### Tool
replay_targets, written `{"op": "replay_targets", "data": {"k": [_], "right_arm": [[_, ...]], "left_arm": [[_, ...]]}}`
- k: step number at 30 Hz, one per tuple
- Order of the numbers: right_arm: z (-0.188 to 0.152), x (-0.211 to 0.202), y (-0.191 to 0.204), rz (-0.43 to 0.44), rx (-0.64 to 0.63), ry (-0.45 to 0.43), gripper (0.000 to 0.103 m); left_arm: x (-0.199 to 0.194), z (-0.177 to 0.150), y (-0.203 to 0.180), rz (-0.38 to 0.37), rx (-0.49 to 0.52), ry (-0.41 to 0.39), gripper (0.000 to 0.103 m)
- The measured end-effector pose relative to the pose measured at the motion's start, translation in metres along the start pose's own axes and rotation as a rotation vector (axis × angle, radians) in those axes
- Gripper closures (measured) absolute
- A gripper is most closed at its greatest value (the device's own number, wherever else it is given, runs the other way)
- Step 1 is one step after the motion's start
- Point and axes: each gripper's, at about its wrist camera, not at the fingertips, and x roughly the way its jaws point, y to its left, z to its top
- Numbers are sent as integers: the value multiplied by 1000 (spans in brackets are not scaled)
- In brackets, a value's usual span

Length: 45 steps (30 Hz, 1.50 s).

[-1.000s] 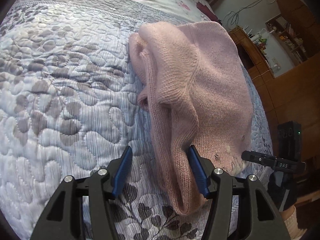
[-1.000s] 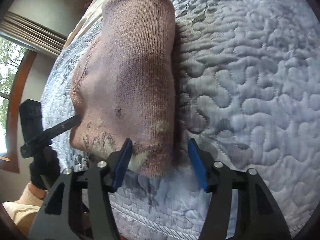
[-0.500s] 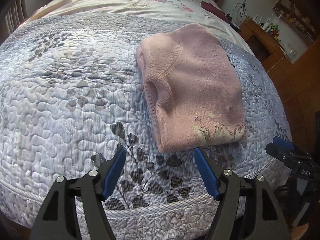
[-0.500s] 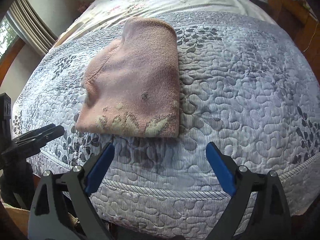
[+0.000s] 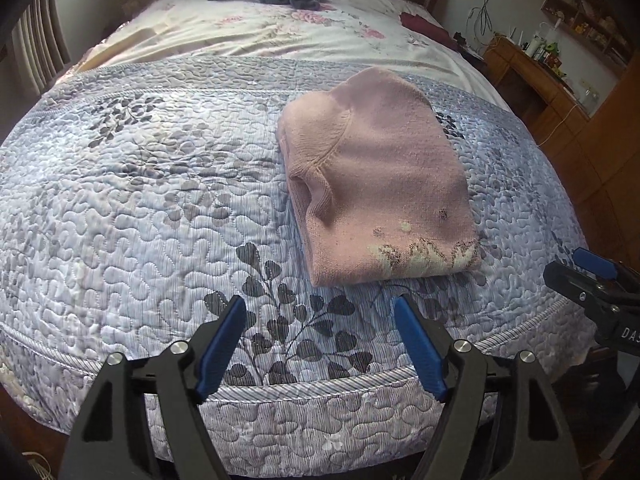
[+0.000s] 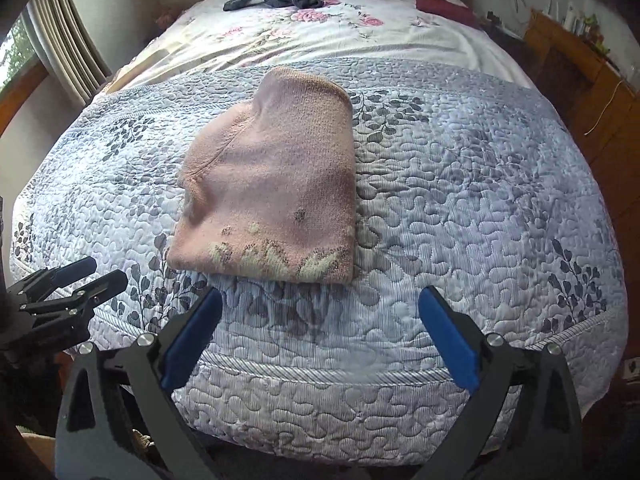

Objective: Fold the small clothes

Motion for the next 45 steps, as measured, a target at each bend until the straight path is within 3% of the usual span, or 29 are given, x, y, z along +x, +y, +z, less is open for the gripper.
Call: {"op": "replay_targets", "data": {"k": [16,36,45], "right_arm": [[-3,7,11,-37,-13,24,5],[-3,19,0,-43,2,49,5],[-1,20,0,-36,-2,22,5]], "left_arm": [[-11,-3,-8,53,44,-39,25],[2,-6,-6,69,46,-6,25],[5,-5,-5,69,46,2,25]]}}
